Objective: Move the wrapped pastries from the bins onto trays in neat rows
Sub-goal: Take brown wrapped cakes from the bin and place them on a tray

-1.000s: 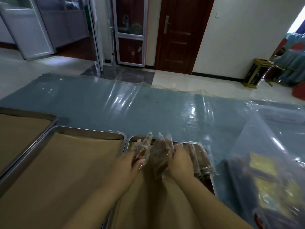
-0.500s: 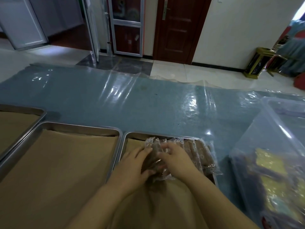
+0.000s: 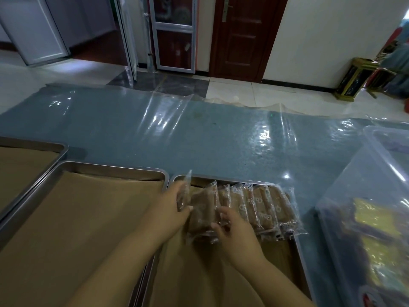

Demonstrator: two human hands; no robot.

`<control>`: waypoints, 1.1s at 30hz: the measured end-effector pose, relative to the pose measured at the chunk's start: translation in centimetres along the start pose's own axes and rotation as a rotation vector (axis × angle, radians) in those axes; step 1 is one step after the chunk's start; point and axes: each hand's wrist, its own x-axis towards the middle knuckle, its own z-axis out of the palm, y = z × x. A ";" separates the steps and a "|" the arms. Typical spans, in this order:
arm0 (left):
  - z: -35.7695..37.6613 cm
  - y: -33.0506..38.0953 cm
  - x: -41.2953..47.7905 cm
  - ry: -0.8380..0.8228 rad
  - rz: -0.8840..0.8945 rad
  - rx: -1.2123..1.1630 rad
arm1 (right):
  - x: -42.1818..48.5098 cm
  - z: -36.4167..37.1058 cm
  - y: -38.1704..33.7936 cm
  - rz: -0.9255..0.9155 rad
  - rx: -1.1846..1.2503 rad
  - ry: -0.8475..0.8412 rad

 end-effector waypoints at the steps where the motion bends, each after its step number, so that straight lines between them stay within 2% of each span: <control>1: 0.5 0.2 0.0 -0.039 0.022 0.024 | 0.1 0.2 0.0 -0.035 -0.050 -0.011; 4: 2.2 0.0 0.0 -0.135 0.038 0.110 | 0.4 0.6 0.1 -0.106 -0.241 -0.078; 8: 3.2 -1.7 -0.3 -0.247 0.147 0.341 | 1.4 0.8 0.6 -0.066 -0.297 -0.130; 14: 3.9 -2.3 0.8 -0.088 0.203 0.477 | 3.0 1.0 0.5 -0.054 -0.265 -0.066; 19: 4.2 -2.3 0.7 -0.073 0.202 0.502 | 2.5 -0.3 -0.3 -0.054 -0.278 -0.095; 23: 3.3 -1.9 -1.1 -0.075 0.219 0.487 | 0.3 -3.5 -0.8 -0.101 -0.382 -0.093; 29: 1.6 2.4 -5.2 -0.028 0.350 0.514 | -4.6 -9.7 -2.8 -0.145 -0.591 -0.125; 33: 0.9 7.3 -7.9 0.020 0.509 0.583 | -8.8 -13.8 -4.5 -0.166 -0.697 -0.054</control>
